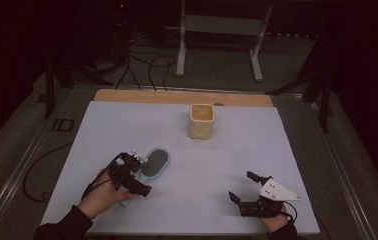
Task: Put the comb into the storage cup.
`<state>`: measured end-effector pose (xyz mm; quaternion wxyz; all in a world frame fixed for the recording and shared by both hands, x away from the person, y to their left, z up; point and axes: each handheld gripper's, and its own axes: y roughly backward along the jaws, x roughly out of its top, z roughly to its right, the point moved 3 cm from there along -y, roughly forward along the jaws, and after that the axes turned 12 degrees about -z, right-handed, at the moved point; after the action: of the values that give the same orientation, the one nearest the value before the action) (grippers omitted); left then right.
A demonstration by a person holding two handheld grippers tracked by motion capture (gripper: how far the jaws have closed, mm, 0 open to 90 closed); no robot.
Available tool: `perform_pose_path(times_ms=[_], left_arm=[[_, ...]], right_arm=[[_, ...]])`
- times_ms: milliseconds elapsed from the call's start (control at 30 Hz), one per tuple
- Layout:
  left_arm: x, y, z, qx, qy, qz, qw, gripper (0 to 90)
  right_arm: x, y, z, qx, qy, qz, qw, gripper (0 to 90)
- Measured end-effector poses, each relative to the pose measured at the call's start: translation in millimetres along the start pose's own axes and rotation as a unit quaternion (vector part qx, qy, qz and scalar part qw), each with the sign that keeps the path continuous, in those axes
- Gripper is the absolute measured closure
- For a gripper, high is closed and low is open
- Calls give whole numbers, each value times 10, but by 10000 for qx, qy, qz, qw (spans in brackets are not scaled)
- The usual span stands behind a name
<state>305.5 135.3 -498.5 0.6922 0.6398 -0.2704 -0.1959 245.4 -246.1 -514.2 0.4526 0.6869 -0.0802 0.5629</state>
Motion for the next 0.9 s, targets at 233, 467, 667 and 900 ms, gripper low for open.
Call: perform_pose_path(times_ms=[233,467,667,900], left_arm=[[66,-105,7,-15,237,-247,9994,1],[125,-158,10,-35,266,-275,9993,75],[154,-137,-46,-55,371,-240,9990,189],[161,-160,-84,-11,451,-378,9983,327]], right_arm=[[1,-7,-13,31,7,-17,10000,85],[3,-7,-17,42,9,-7,10000,84],[4,-4,-17,37,16,-1,10000,84],[4,-4,-19,41,22,-6,10000,84]])
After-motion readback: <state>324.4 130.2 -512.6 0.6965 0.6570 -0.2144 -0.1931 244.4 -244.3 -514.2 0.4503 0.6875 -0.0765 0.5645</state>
